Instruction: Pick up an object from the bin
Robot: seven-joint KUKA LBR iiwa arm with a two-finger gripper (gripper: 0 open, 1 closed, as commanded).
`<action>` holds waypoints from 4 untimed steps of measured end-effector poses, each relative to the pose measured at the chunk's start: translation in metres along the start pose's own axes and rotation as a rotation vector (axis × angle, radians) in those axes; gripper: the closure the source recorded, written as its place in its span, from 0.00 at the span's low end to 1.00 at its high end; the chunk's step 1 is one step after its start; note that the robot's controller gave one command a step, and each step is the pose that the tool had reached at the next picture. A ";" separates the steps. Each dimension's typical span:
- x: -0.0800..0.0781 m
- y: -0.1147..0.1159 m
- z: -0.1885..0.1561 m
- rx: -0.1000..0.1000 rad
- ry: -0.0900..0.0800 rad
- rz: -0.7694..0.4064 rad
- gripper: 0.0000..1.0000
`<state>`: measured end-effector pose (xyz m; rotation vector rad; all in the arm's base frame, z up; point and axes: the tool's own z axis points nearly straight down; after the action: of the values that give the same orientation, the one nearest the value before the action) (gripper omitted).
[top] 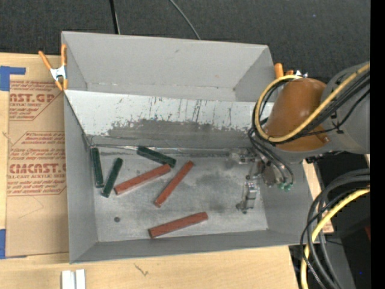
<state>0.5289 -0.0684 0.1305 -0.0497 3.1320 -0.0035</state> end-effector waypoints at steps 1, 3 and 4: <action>0.002 0.031 0.036 -0.003 0.006 -0.137 0.00; 0.029 0.073 0.057 -0.003 0.009 0.121 0.00; 0.042 0.091 0.061 -0.002 0.010 0.138 1.00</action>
Offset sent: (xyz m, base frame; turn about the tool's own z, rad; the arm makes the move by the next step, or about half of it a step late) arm -0.0162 0.0394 -0.0525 0.0737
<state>0.4849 0.0215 0.0694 0.1677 3.1379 0.0005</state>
